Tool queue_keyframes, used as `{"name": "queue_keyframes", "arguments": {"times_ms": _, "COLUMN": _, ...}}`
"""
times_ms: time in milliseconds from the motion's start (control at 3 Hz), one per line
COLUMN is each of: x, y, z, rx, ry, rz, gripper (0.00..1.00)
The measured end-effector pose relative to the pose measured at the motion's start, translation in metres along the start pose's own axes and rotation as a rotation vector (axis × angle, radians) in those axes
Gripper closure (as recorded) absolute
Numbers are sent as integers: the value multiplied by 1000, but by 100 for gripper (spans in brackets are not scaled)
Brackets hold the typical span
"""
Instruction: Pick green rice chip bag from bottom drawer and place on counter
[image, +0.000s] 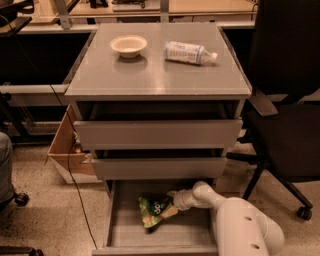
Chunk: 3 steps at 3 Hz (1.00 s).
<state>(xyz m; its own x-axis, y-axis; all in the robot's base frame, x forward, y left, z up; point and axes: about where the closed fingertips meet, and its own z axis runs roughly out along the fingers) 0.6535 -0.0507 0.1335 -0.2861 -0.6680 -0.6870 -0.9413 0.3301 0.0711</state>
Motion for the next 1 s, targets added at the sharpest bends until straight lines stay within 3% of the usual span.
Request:
{"name": "queue_keyframes", "arguments": {"times_ms": 333, "x": 7, "y": 1, "z": -4, "rx": 14, "ry": 8, "rz": 0, "gripper": 65}}
{"name": "queue_keyframes", "arguments": {"times_ms": 667, "x": 3, "y": -11, "z": -29, "rx": 76, "ry": 14, "rz": -11, "gripper": 89}}
{"name": "queue_keyframes", "arguments": {"times_ms": 1000, "x": -19, "y": -21, "z": -80, "rx": 180, "ry": 26, "rz": -42, "gripper": 100}}
